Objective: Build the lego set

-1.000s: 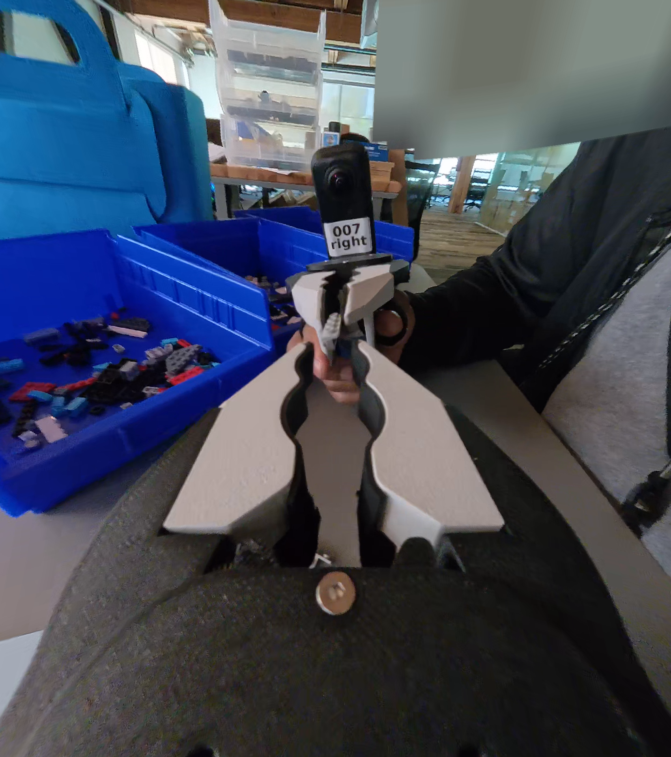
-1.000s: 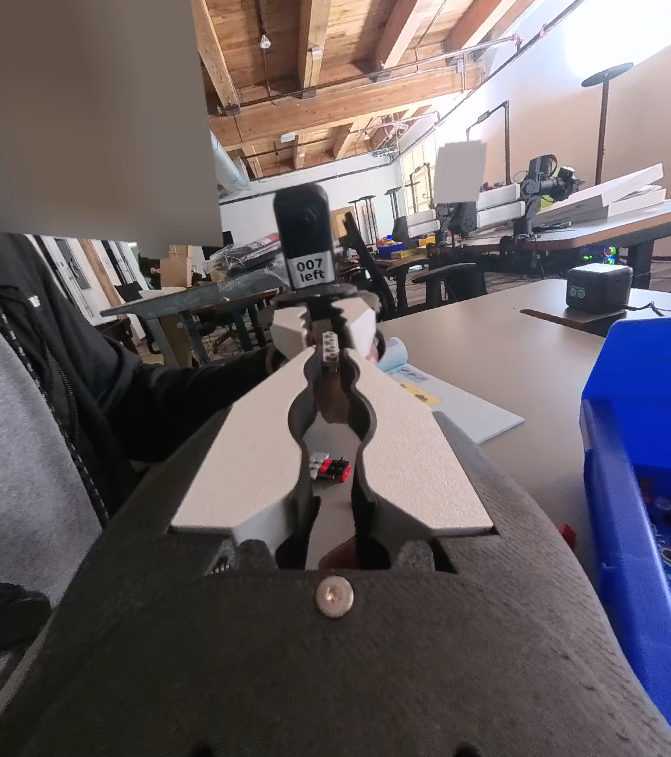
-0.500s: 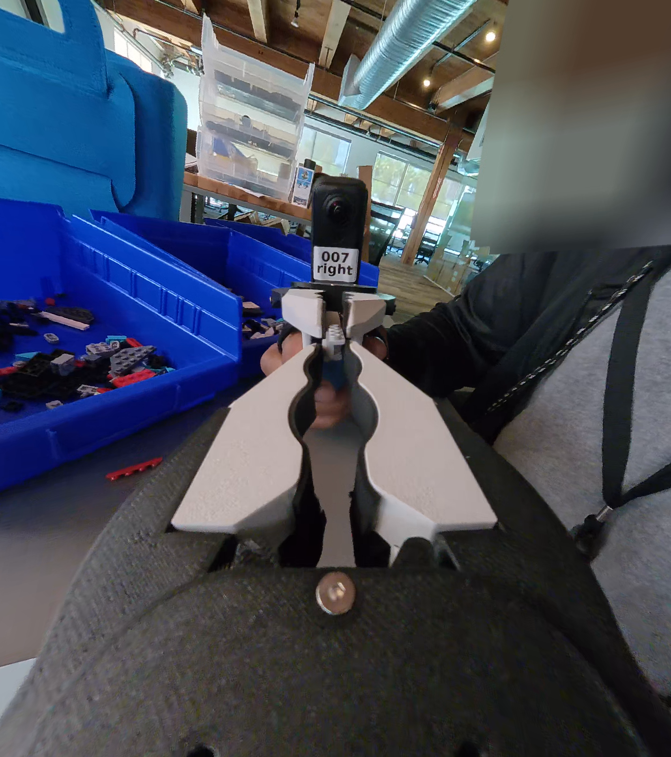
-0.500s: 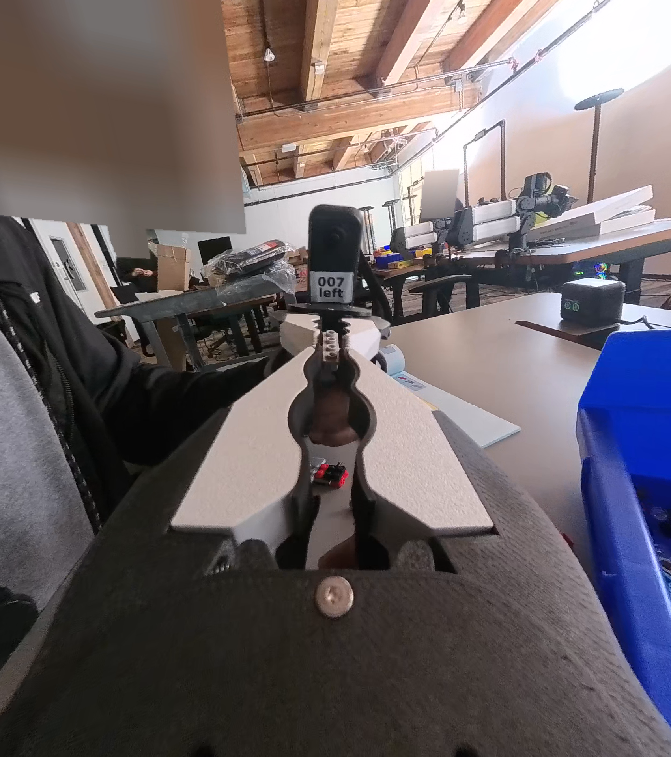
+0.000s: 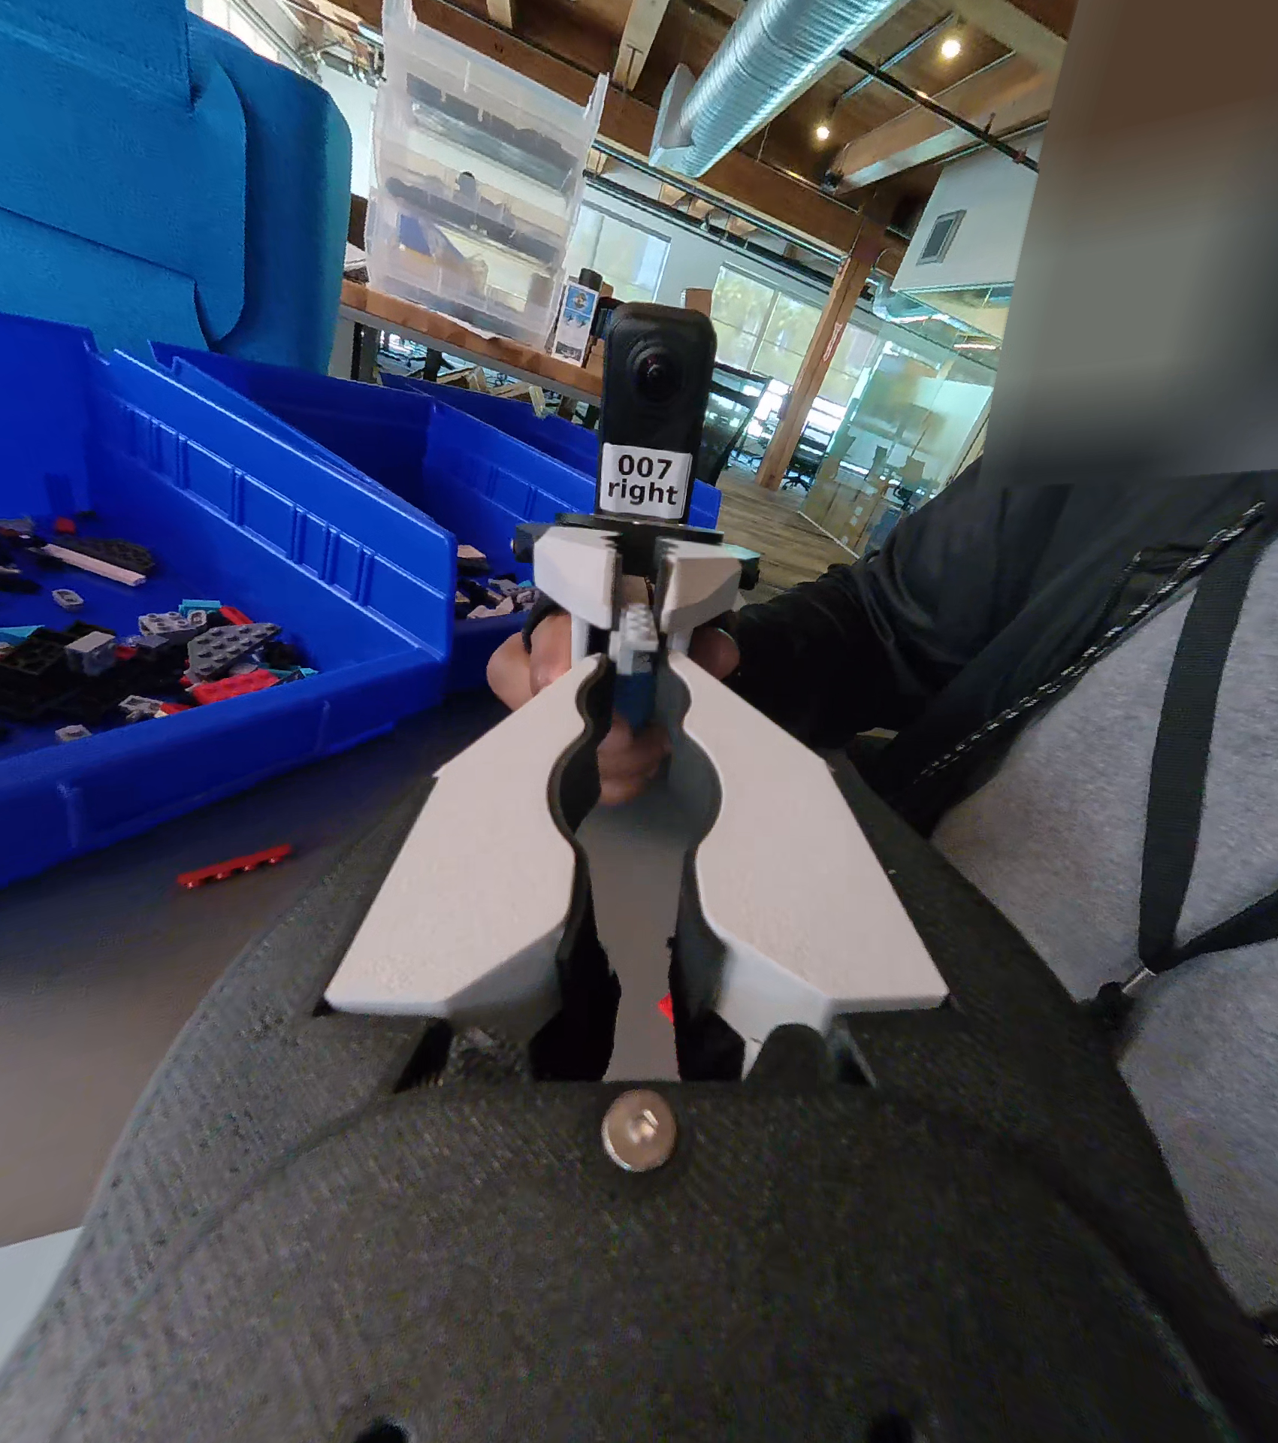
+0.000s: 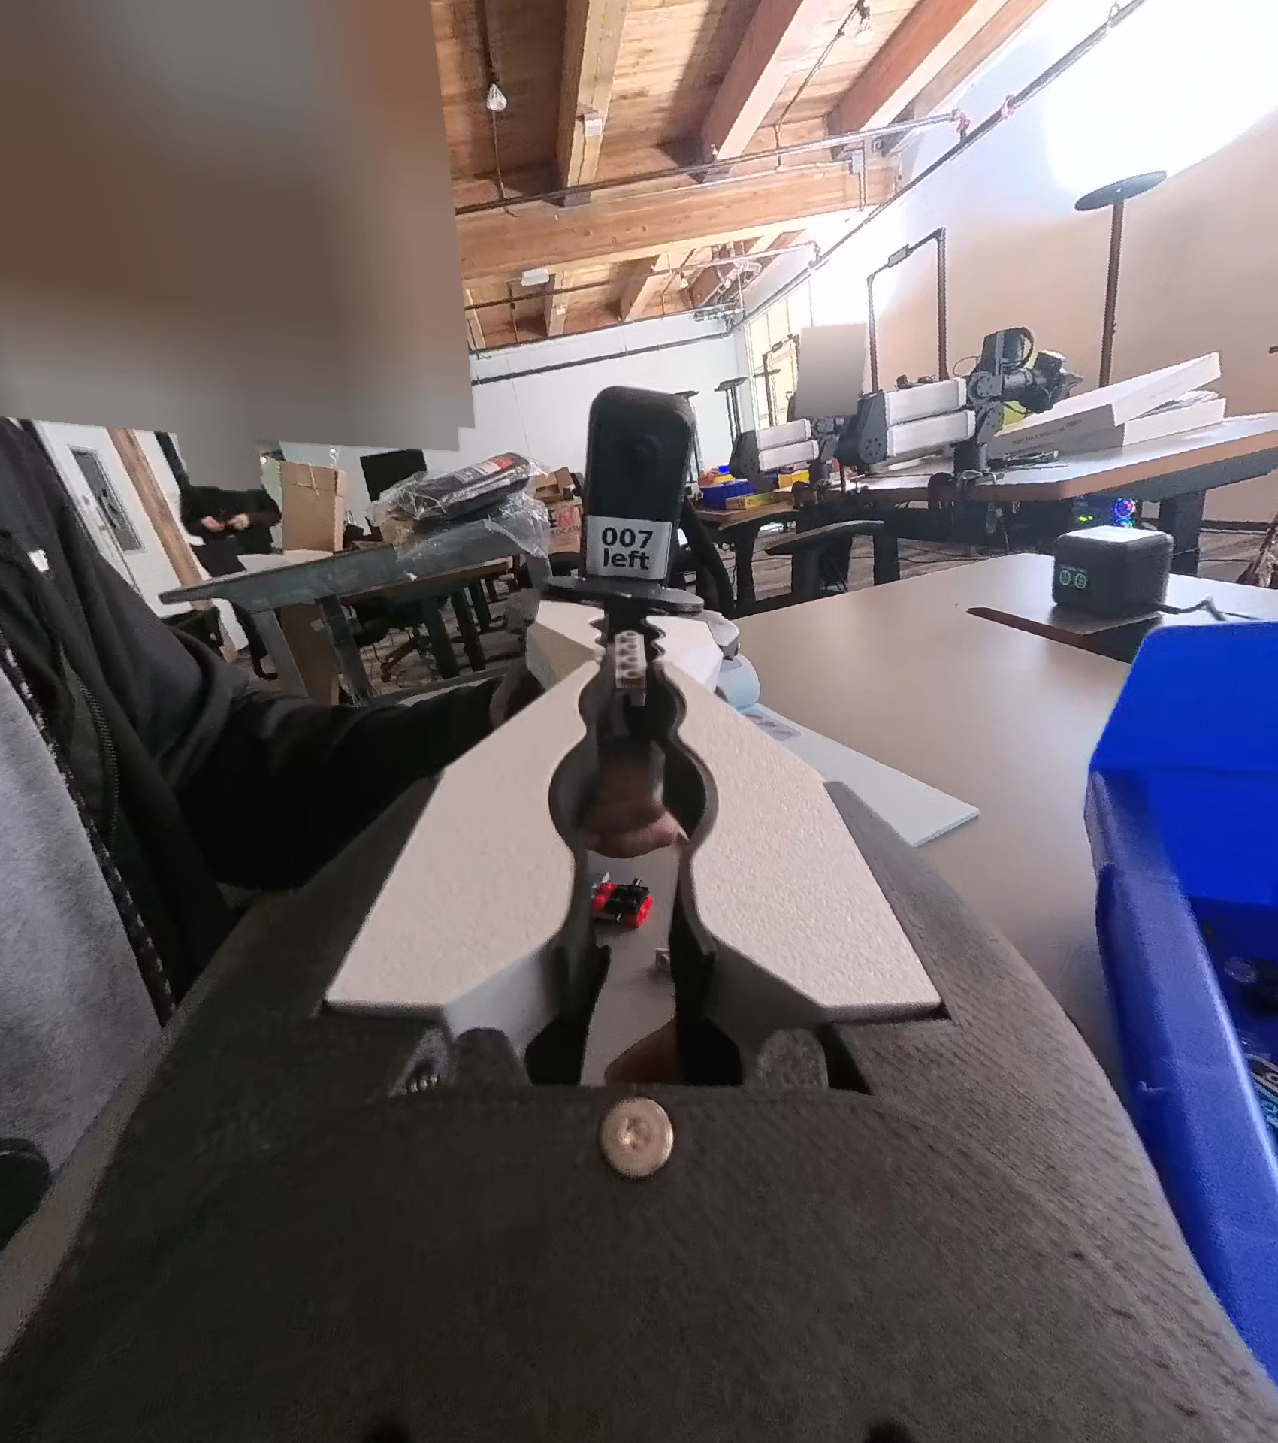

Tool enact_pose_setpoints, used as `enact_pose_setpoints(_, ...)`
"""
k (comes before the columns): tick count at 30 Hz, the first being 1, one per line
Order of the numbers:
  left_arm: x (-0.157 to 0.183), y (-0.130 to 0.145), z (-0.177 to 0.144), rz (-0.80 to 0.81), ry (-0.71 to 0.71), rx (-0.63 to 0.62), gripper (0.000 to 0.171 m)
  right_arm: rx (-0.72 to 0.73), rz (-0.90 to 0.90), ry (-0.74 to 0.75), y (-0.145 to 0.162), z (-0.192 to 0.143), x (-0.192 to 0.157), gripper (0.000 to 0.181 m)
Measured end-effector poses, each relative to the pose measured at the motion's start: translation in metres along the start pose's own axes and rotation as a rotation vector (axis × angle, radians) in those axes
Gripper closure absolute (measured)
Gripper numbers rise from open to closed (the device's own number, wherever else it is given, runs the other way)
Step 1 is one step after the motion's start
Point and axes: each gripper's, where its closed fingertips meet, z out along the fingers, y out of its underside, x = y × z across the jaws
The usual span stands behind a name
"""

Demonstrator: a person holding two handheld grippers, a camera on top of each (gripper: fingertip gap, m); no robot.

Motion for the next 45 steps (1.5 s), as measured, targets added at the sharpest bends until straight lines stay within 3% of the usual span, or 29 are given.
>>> enact_pose_setpoints(11, 0.003, 0.01, 0.002, 0.062, 0.003, -0.061, 0.169, -0.074, -0.039, -0.05, 0.008, 0.001, -0.01, 0.171)
enact_pose_setpoints(18, 0.0, 0.007, -0.001, 0.112, -0.034, -0.064, 0.17, -0.046, -0.01, -0.072, 0.002, -0.002, -0.01, 0.158)
enact_pose_setpoints(26, 0.0, 0.016, 0.006, 0.141, -0.045, -0.116, 0.169, -0.074, -0.055, -0.032, 0.008, 0.0, -0.008, 0.177)
enact_pose_setpoints(32, 0.0, 0.013, 0.004, 0.144, -0.048, -0.099, 0.17, -0.072, -0.085, -0.046, 0.007, -0.003, -0.009, 0.163)
enact_pose_setpoints(45, -0.001, 0.013, 0.003, 0.125, -0.047, -0.103, 0.169, -0.094, -0.082, -0.035, 0.009, -0.002, -0.007, 0.171)
